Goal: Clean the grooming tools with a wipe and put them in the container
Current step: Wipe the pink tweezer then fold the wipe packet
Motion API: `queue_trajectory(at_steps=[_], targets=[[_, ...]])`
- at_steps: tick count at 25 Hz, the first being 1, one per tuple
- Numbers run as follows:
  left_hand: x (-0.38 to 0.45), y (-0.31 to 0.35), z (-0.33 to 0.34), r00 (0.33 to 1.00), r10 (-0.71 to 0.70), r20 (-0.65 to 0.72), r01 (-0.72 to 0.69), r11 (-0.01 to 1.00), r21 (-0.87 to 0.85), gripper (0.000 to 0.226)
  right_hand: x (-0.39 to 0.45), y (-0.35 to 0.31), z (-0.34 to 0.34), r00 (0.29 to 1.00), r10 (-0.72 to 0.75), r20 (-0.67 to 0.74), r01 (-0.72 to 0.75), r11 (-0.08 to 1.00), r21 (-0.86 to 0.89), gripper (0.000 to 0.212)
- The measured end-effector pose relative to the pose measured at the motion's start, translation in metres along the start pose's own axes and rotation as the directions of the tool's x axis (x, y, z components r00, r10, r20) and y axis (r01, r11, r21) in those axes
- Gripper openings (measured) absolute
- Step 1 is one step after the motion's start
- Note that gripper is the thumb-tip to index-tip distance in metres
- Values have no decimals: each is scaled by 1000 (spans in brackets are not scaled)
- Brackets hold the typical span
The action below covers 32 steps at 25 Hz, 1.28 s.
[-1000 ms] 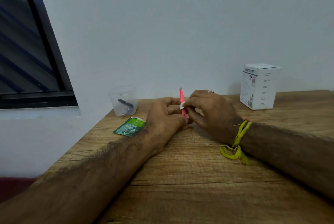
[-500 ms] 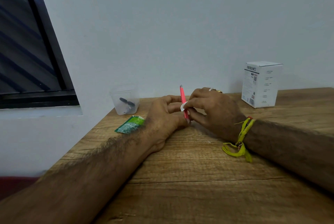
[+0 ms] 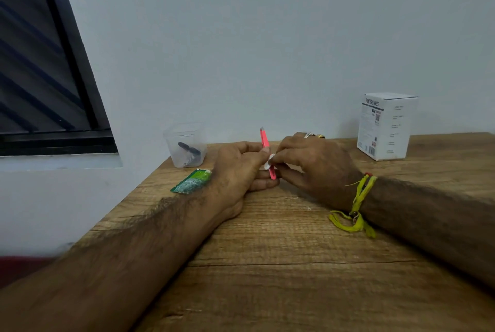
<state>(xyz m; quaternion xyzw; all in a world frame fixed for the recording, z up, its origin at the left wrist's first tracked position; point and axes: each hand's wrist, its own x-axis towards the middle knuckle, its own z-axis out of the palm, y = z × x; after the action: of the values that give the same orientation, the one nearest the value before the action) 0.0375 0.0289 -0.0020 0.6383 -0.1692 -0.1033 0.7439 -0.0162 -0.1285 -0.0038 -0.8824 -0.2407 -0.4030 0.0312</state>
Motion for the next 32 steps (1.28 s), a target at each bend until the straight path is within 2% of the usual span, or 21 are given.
queue_trajectory(at_steps=[11, 24, 32], targets=[[2, -1, 0, 999, -14, -32, 14, 1000, -5, 19, 0, 0, 2, 999, -44, 10, 44, 999, -25, 10], [4, -3, 0, 997, 21, -80, -22, 1000, -6, 15, 0, -2, 2, 998, -13, 58, 14, 1000, -10, 12], [7, -4, 0, 995, 30, -98, -26, 999, 45, 16, 1, -3, 1, 990, -40, 139, 35, 999, 35, 12]])
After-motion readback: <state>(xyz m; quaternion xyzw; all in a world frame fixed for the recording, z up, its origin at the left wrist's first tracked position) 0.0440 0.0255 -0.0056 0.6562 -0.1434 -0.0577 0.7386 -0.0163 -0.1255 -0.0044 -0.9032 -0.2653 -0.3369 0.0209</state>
